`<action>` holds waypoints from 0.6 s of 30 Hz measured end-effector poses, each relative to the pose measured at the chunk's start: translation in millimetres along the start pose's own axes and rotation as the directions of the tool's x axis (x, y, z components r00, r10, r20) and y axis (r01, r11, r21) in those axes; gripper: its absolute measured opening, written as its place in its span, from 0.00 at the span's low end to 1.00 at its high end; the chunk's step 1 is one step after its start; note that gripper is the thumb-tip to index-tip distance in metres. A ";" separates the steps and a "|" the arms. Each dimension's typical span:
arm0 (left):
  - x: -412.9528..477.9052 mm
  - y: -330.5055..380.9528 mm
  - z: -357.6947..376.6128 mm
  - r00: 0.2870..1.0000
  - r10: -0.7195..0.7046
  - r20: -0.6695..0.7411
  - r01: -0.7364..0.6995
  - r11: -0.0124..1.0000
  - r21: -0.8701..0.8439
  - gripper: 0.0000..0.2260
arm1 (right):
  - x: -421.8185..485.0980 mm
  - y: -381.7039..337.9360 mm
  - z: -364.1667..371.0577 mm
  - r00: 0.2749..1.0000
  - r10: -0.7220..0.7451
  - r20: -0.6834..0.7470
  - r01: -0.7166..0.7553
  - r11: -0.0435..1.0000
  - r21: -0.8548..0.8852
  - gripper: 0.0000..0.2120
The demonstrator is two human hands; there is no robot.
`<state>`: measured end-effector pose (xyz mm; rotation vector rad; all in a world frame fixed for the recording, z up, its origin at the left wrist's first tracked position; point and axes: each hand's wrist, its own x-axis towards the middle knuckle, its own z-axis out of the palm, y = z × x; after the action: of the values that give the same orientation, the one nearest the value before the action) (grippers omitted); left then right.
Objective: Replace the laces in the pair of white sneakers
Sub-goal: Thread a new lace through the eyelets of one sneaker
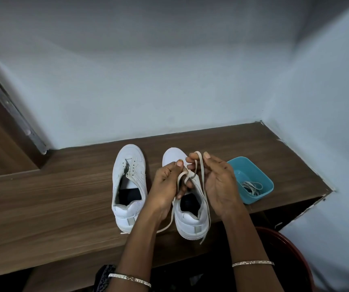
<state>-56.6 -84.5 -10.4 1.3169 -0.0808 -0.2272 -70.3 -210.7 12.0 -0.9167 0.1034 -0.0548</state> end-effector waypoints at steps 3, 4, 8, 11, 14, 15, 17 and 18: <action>0.9 -2.9 -3.8 0.997 -0.038 0.073 0.031 0.995 0.092 0.08 | -0.4 -2.1 -4.2 0.998 -0.014 0.064 0.017 0.999 -0.041 0.13; 0.0 -2.3 -3.9 0.993 -0.046 0.113 0.032 0.992 0.124 0.09 | -1.8 -2.7 -4.1 0.995 -0.010 0.097 0.017 0.997 -0.071 0.13; -1.0 -2.9 -1.3 0.990 -0.022 0.138 -0.008 0.978 0.209 0.09 | -6.0 -0.8 -2.0 0.987 -0.005 0.163 0.034 0.984 -0.178 0.16; 2.6 -4.7 -3.7 0.997 -0.001 0.079 -0.013 0.985 0.171 0.10 | -7.1 -2.9 -3.5 0.983 -0.014 0.181 0.041 0.988 -0.146 0.20; 3.5 -1.8 -7.7 0.996 0.039 0.077 -0.053 0.981 0.184 0.11 | -2.2 -5.6 -15.5 0.993 -0.064 0.096 0.084 0.969 -0.234 0.15; 2.9 0.3 -8.3 0.996 0.058 0.068 -0.068 0.983 0.169 0.12 | 0.9 -5.0 -22.0 0.996 -0.075 0.053 0.088 0.944 -0.318 0.14; 2.0 4.5 -9.6 0.995 0.085 0.044 -0.089 0.989 0.119 0.14 | 3.6 -2.4 -32.0 1.000 0.027 0.007 -0.021 0.885 -0.465 0.12; 2.1 5.6 -9.7 0.995 0.094 0.034 -0.097 0.990 0.104 0.15 | 3.2 -0.9 -33.3 0.992 0.127 0.011 -0.103 0.851 -0.515 0.10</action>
<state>-52.1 -74.4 -7.6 1.4115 -0.1821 -0.1623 -70.8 -237.7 -7.6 -1.4477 0.1346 0.1127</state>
